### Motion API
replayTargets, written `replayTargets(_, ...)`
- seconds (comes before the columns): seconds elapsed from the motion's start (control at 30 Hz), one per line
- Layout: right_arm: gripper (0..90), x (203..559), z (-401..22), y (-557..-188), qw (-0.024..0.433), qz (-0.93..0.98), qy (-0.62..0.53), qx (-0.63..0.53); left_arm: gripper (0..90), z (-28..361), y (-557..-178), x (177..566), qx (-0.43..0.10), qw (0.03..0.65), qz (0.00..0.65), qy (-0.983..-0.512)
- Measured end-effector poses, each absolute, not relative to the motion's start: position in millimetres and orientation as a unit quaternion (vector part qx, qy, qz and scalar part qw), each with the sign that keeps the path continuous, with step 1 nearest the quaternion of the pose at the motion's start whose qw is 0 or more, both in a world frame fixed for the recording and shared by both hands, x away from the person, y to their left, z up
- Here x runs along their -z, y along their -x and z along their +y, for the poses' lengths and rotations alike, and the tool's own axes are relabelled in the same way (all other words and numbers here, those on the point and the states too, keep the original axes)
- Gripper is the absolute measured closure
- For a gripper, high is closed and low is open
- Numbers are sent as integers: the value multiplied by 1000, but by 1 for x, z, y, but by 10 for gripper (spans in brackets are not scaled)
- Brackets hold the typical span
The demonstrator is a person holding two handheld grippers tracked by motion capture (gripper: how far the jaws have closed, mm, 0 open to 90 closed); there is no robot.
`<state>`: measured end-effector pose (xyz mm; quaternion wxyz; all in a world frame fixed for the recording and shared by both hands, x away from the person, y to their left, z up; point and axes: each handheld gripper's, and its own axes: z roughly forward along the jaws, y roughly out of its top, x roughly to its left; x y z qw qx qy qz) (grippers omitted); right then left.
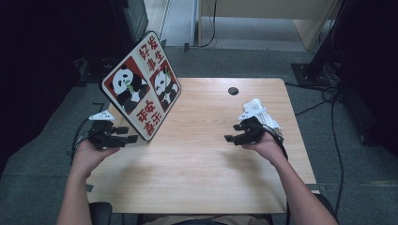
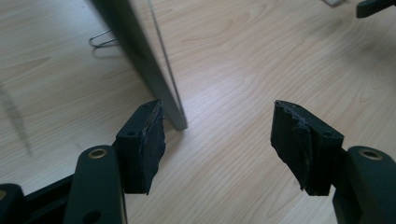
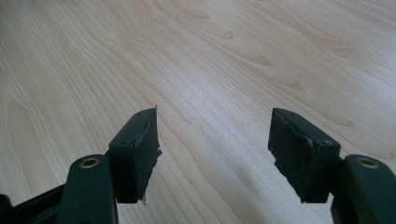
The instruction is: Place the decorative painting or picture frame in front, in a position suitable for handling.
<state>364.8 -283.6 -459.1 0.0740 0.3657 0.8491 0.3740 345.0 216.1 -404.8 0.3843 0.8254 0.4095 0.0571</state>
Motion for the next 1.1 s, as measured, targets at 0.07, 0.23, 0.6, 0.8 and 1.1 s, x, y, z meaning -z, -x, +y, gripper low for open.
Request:
replayTargets(0.07, 338, 459, -284, -365, 74, 849, -366, -374, 350, 222, -346, 403, -61, 384, 416, -822)
replayTargets(0.23, 338, 460, -284, -365, 74, 850, -364, -374, 349, 232, -351, 393, -74, 395, 423, -812)
replayTargets(0.6, 336, 461, -284, -364, 71, 850, -365, -374, 345, 241, -370, 367, -83, 389, 429, -811)
replayTargets(0.8, 334, 461, -284, -364, 69, 851, -363, -373, 345, 239, -380, 353, -81, 390, 430, -810)
replayTargets(1.1, 328, 462, -284, -364, 70, 850, -366, -372, 348, 239, -394, 331, -80, 384, 429, -814)
